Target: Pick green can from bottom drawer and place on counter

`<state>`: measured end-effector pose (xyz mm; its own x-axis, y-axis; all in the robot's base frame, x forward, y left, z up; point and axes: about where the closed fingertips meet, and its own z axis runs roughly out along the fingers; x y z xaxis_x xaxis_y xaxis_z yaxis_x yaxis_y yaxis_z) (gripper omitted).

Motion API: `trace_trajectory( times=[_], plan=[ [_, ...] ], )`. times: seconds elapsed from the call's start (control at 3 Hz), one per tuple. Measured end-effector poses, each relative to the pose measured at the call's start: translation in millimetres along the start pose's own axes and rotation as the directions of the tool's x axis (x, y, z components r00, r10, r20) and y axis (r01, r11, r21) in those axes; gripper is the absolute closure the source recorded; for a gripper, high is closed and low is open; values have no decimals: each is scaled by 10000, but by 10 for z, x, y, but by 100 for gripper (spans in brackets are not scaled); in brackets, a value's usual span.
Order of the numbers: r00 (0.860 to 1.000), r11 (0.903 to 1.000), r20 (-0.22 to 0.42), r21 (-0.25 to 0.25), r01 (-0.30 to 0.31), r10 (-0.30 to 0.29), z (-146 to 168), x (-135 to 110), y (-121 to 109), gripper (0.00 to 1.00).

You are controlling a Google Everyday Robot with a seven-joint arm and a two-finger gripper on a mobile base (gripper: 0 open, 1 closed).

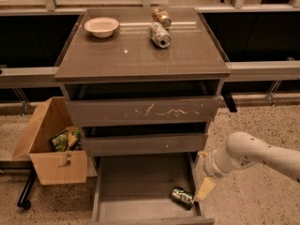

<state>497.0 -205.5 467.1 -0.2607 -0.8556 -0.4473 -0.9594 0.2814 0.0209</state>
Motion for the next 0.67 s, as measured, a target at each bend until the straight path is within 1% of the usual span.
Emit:
trace_trajectory(
  times=[0.33,0.67],
  plan=[
    [9991,9982,-107,-442,-410,406,537,246,-21,0],
    [9991,9982,-107,-442,-410,406,537,246,-21,0]
  ],
)
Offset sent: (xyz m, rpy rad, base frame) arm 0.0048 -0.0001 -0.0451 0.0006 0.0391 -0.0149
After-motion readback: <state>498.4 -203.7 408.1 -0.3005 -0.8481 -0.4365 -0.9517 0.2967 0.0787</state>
